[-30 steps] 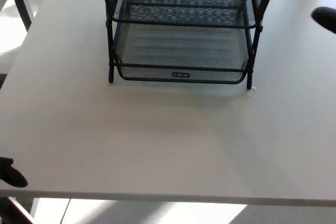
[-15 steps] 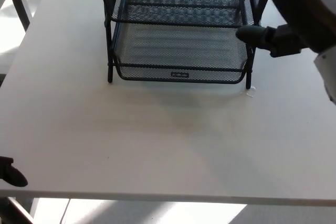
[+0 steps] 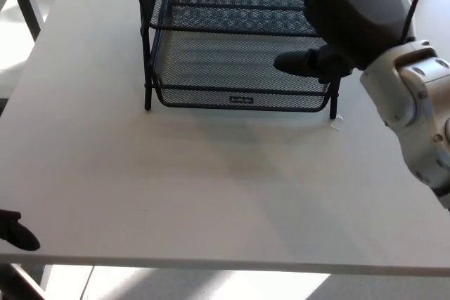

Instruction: The robot uses its right hand to grab the drawer kept on the middle of the desk and pull it out towards the robot

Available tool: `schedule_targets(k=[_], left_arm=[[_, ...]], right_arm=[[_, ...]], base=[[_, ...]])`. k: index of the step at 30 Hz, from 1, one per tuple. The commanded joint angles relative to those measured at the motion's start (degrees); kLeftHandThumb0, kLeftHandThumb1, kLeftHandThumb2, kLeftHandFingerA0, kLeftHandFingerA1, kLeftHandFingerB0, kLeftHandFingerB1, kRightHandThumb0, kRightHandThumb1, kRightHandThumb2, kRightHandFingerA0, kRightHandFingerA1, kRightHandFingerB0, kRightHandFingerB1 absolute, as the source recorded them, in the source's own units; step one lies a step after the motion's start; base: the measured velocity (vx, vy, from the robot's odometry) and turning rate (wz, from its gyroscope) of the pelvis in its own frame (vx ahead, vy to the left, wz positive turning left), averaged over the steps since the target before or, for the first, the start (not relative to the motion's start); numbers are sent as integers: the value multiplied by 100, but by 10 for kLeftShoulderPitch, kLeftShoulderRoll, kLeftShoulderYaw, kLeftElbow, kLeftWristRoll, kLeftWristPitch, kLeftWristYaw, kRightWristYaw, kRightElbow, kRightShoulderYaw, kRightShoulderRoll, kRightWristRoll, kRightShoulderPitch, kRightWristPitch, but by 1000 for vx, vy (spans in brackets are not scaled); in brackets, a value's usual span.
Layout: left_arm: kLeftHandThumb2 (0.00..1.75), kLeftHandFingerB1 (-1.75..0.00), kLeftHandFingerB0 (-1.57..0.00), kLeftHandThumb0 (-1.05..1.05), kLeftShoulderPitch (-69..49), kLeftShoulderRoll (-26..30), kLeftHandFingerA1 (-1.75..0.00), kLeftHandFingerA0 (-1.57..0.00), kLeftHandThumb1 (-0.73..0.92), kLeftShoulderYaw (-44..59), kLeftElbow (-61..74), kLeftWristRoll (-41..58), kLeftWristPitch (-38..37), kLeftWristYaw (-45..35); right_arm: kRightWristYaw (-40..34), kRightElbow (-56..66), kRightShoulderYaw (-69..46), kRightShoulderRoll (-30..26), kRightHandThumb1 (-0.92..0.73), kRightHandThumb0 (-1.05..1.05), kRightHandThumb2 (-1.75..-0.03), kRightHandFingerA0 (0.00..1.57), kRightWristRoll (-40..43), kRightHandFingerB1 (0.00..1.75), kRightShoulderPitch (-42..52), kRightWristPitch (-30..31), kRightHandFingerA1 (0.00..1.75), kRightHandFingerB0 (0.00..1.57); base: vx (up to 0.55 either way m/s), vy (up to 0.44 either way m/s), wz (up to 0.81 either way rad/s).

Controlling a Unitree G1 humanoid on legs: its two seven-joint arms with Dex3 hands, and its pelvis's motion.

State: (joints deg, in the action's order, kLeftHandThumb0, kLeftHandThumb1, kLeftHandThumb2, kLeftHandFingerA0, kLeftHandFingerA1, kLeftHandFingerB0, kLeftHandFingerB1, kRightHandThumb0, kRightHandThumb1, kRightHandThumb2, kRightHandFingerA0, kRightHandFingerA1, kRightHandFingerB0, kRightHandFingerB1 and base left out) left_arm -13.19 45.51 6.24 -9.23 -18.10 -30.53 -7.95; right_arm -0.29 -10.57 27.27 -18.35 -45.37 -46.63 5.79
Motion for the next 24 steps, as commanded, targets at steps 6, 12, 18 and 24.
schedule_targets(k=[6,12,18,24], left_arm=[[57,-60,-83,-29,9,5,-87,-78,56,-2,4,-14,1,-13],[57,-59,-82,-29,10,7,-85,-78,57,-1,8,-15,0,-19],[57,-60,-83,-29,16,9,-87,-79,57,0,10,-13,5,-28],[57,-60,-82,-28,24,8,-87,-78,57,1,12,-17,9,-32]], right_arm=[[-74,-155,23,36,-24,-41,-90,1,-39,52,-80,-39,52,0],[-99,-266,46,52,-24,-41,-90,0,-60,51,-126,-36,52,0],[-142,-360,71,60,-26,-40,-90,0,-78,52,-163,-27,51,0],[-148,-446,110,73,-57,-79,-58,18,-100,27,-201,-12,46,0]], base=[[0,0,0],[0,0,0],[0,0,0],[0,0,0]])
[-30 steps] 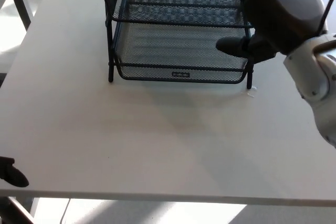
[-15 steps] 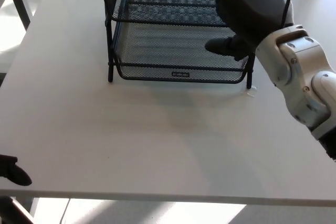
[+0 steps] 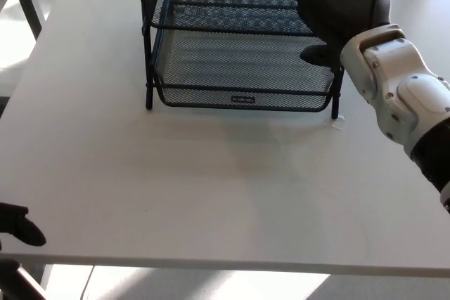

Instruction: The robot uses its right hand to grab the drawer kept on the middle of the desk and pull it out towards the robot

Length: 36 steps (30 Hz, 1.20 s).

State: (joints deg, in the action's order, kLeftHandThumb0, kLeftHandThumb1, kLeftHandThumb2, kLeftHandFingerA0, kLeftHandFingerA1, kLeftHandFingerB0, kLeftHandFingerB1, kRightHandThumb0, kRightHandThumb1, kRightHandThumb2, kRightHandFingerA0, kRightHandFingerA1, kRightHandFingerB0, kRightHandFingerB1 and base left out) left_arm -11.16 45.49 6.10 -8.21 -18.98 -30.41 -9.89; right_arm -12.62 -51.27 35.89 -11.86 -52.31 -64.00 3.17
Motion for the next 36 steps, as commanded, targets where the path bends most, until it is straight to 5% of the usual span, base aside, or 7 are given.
schedule_targets(k=[1,11,13,14,16,24,36], left_arm=[[57,-60,-82,-28,6,9,-87,-78,57,2,3,-8,9,-14],[56,-60,-84,-28,23,12,-89,-80,56,0,-14,-11,-13,-13],[57,-60,-84,-28,26,12,-87,-80,56,0,-14,-15,-13,-11],[56,-60,-83,-29,29,13,-88,-80,57,0,-14,-13,-10,-14],[57,-61,-82,-31,35,14,-89,-79,57,-1,-16,-9,-7,-20],[57,-62,-83,-29,39,15,-91,-80,57,-1,-24,-9,-19,-19],[57,-60,-82,-28,39,14,-88,-79,56,-1,-25,-10,-18,-21]], right_arm=[[-28,-44,25,8,-57,-79,-58,18,-28,27,-30,14,46,0],[-115,-107,59,8,-52,-68,-56,65,-39,41,-24,-17,69,20],[-114,-117,56,4,-43,-65,-81,66,-29,51,-24,-38,81,19],[-126,-122,53,1,-54,-58,-57,76,-25,41,-24,-52,94,35],[-166,-129,56,-9,-53,-51,-56,85,-26,44,-22,-94,117,50],[-269,-148,83,-19,-56,-46,-63,91,-49,68,-24,-139,160,89],[-317,-167,91,-21,-56,-44,-57,88,-43,67,-25,-175,159,95]], base=[[0,0,0],[0,0,0],[0,0,0],[0,0,0],[0,0,0],[0,0,0],[0,0,0]])
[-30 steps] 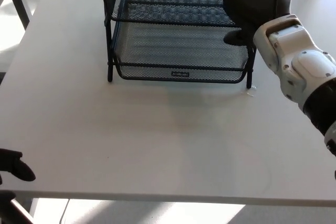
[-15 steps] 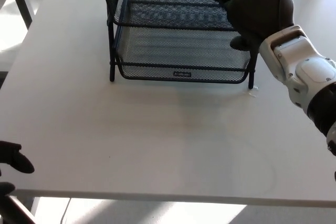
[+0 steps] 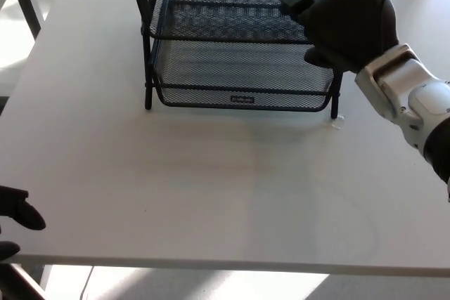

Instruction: The robot uses its right hand to grab the drawer kept on the middle of the desk and pull it out towards the robot

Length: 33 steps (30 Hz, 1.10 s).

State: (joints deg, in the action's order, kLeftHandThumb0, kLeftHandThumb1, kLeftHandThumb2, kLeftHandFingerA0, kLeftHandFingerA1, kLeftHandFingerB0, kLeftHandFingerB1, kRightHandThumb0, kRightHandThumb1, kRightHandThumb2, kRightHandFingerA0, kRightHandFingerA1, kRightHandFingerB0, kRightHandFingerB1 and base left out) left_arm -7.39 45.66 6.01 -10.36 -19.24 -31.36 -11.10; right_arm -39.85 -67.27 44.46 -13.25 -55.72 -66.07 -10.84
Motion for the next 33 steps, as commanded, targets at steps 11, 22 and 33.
schedule_targets(k=[11,22,33], left_arm=[[57,-61,-84,-29,3,10,-90,-81,56,1,-5,-3,-14,-7],[56,-61,-83,-28,-2,11,-89,-80,56,2,-8,-7,-18,-5],[56,-63,-83,-29,-4,12,-91,-80,56,2,-7,-10,-18,-5]], right_arm=[[-54,26,-4,-12,-51,-44,-55,91,-5,60,17,-22,153,97],[-75,219,-21,-68,-49,-48,-55,93,-41,63,122,44,154,100],[-39,415,-59,-118,-51,-47,-56,92,-60,63,245,58,157,98]], base=[[0,0,0],[0,0,0],[0,0,0]])
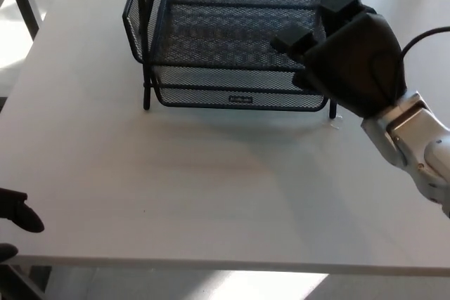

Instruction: The robot uses its right hand to grab the drawer kept on the middle of the desk and pull it out towards the robot

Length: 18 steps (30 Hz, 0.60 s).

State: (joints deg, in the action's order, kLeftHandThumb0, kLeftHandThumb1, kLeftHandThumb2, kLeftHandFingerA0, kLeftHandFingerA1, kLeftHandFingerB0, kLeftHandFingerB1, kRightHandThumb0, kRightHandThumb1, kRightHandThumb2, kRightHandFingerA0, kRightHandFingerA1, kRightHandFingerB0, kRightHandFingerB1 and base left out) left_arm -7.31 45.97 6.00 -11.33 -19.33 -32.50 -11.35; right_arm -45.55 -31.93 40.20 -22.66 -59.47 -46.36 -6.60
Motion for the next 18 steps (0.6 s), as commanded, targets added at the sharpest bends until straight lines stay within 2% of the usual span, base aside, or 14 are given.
schedule_targets(k=[1,9,11,14,18], left_arm=[[57,-62,-82,-30,-7,8,-90,-79,57,3,7,-6,0,-6],[57,-61,-83,-28,-9,8,-89,-80,56,7,11,-11,-3,-2],[56,-61,-84,-27,-8,6,-89,-81,56,6,5,-4,-7,-3],[56,-60,-83,-27,-6,7,-88,-81,56,5,2,-7,-11,-2],[56,-60,-83,-29,-10,10,-87,-80,56,6,1,-10,-11,-2]], right_arm=[[13,72,-20,-25,-50,-47,-55,95,-25,61,56,17,155,100],[28,172,-60,-45,-49,-44,-55,93,-26,63,133,7,158,99],[59,209,-73,-53,-51,-42,-55,88,-14,65,160,6,162,94],[69,248,-88,-62,-48,-41,-54,90,-20,63,194,6,157,97],[100,292,-103,-67,-50,-41,-55,87,-11,63,233,1,159,93]], base=[[0,0,0],[0,0,0],[0,0,0],[0,0,0],[0,0,0]])
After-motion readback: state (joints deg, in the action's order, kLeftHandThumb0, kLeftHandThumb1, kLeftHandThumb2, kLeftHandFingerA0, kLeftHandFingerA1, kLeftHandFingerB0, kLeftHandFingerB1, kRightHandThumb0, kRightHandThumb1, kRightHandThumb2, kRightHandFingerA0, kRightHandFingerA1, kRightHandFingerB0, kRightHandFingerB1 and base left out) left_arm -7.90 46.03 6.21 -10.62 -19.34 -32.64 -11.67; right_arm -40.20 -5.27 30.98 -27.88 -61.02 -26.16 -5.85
